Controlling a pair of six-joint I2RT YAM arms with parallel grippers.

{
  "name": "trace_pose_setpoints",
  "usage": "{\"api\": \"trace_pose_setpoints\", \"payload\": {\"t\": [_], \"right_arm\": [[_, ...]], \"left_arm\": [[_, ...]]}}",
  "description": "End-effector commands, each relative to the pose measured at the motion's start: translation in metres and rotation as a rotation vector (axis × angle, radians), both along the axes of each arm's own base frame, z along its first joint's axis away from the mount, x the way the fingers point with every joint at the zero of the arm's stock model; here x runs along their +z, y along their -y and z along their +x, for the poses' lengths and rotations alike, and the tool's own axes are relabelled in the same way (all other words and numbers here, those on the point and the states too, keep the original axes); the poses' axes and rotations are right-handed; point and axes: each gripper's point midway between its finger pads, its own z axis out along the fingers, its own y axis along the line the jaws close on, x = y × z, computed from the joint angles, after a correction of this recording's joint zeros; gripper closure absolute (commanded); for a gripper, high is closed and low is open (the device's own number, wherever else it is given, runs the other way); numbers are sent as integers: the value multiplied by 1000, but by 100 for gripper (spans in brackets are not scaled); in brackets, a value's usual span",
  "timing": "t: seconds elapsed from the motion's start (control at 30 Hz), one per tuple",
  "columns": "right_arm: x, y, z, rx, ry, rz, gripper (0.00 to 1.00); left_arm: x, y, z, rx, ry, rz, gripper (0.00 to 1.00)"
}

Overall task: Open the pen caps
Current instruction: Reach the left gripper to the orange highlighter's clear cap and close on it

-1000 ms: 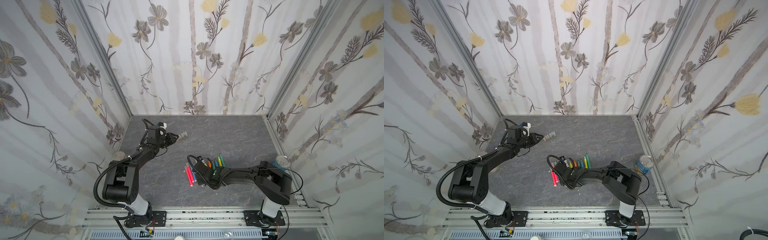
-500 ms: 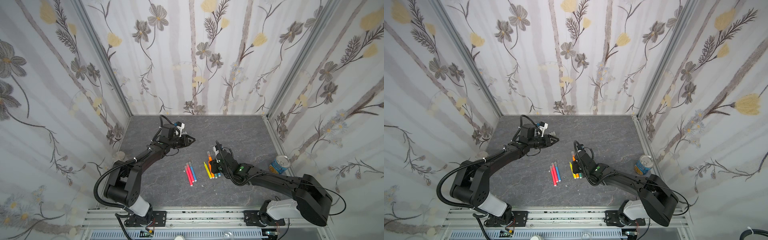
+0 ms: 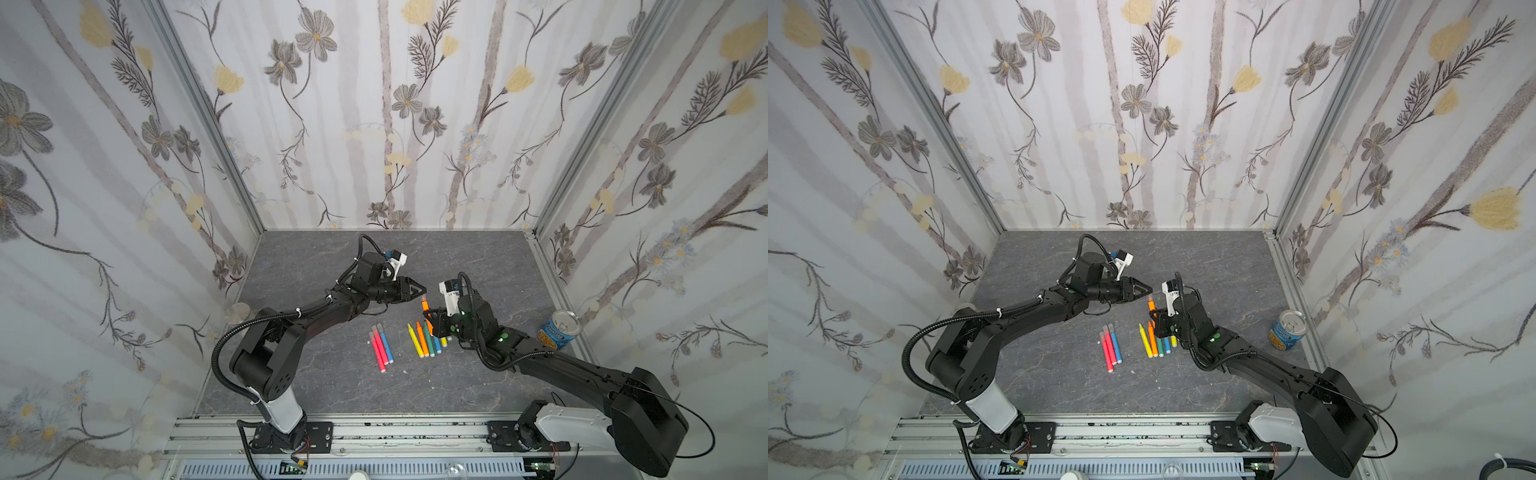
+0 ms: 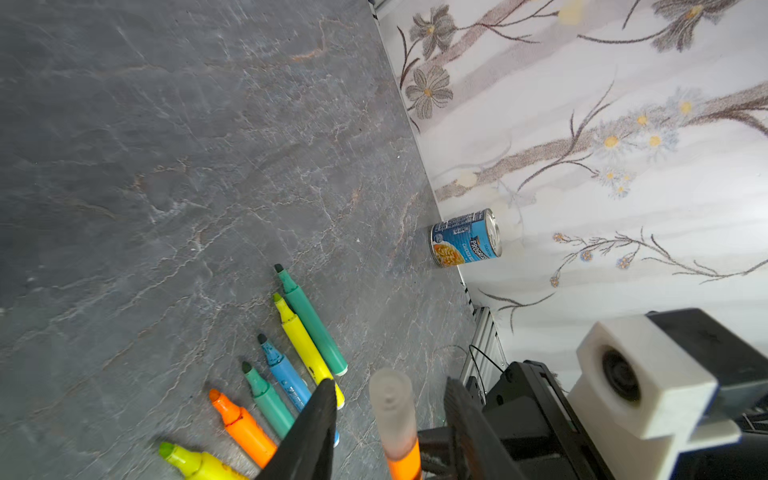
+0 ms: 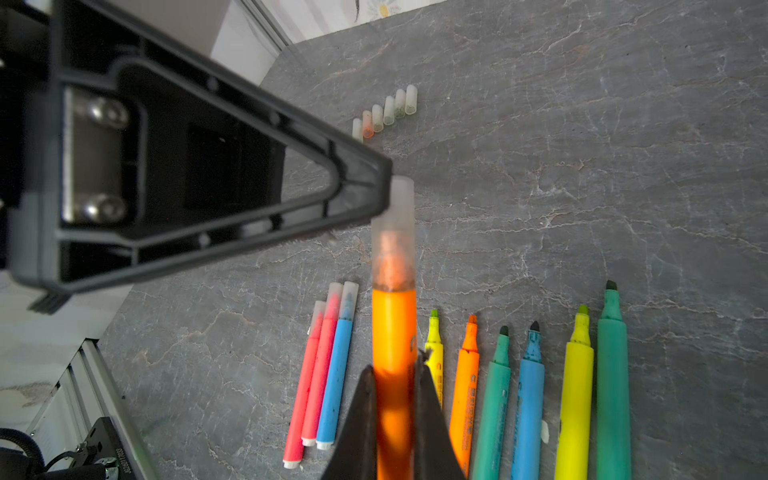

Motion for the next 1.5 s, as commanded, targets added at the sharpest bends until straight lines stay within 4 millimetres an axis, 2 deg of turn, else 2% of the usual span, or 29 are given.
{"api": "trace_pose_setpoints", "payload": {"t": [0.0, 0.13, 0.3, 0.63, 1.0, 1.03, 1.17, 1.27, 1.47], "right_arm": [[12, -6, 3, 21, 43, 33, 100], [12, -8, 5, 21, 40, 29, 100], [10, -6, 7, 9, 40, 19, 100], [12, -1, 12, -24, 52, 8, 100], [7, 1, 16, -42, 47, -5, 100], [6, 1, 17, -41, 44, -6, 99], [2, -4, 18, -24, 30, -9, 77], [-4, -8, 20, -11, 13, -22, 67], [-10, -15, 27, -1, 2, -36, 66]], "left_arm": [[12, 10, 2, -11, 32, -38, 58], [9, 12, 2, -13, 25, -35, 59], [8, 12, 2, -16, 24, -36, 69], [8, 14, 2, -20, 21, -40, 79], [11, 16, 1, -32, 17, -60, 100], [11, 16, 1, -33, 17, -60, 100], [12, 16, 2, -30, 21, -60, 100], [13, 16, 1, -31, 21, -61, 100], [14, 15, 0, -33, 25, -57, 100]]}}
